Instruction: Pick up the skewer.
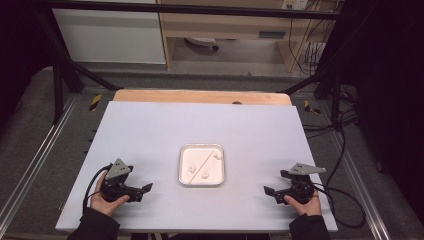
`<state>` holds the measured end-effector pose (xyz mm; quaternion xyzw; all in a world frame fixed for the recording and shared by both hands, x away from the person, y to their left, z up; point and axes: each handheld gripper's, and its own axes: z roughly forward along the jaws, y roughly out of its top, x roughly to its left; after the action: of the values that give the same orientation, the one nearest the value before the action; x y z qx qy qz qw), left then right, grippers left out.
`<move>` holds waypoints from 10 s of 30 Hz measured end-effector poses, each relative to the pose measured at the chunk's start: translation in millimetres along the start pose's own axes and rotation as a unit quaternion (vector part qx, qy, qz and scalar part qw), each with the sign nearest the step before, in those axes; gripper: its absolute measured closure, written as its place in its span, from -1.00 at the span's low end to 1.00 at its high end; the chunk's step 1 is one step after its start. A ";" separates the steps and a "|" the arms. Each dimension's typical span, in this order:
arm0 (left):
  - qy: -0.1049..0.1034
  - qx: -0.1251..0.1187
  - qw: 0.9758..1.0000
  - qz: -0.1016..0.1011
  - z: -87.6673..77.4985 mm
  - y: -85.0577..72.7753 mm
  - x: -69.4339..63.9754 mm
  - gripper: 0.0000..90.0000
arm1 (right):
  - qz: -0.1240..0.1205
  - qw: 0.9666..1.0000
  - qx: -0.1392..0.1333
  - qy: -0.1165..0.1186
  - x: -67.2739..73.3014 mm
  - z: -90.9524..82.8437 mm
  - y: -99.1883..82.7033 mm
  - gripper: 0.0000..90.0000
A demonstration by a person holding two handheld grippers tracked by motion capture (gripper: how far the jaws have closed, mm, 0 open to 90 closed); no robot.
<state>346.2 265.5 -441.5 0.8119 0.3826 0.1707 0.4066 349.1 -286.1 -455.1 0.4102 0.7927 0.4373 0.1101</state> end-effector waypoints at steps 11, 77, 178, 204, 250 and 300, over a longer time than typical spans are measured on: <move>0.001 -0.001 1.000 -0.002 1.7 4.7 -3.9 -0.95 | -0.003 1.000 -0.004 0.001 -0.7 -0.1 0.6 -0.98; 0.000 0.069 0.997 0.046 102.0 108.6 -100.9 -0.19 | -0.008 1.000 0.009 -0.005 0.2 2.2 0.2 -0.98; -0.053 0.041 0.996 0.051 76.2 101.5 -106.8 0.97 | -0.132 0.989 0.023 -0.058 28.5 13.9 21.6 -0.97; -0.101 0.076 0.985 0.120 87.9 126.9 -139.1 0.97 | -0.290 0.951 0.066 -0.081 59.0 17.3 40.0 -0.87; -0.137 0.126 0.961 0.205 118.8 155.6 -194.0 0.97 | -0.553 0.828 0.068 -0.070 85.3 26.8 48.3 0.02; -0.158 0.146 0.952 0.220 125.0 156.7 -206.9 0.97 | -0.656 0.746 0.092 -0.061 93.2 36.9 40.2 0.97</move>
<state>361.1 -17.0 -387.0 0.9429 0.1464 0.0678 0.2913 331.4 -183.0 -428.4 -0.1775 0.8944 0.1560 0.3797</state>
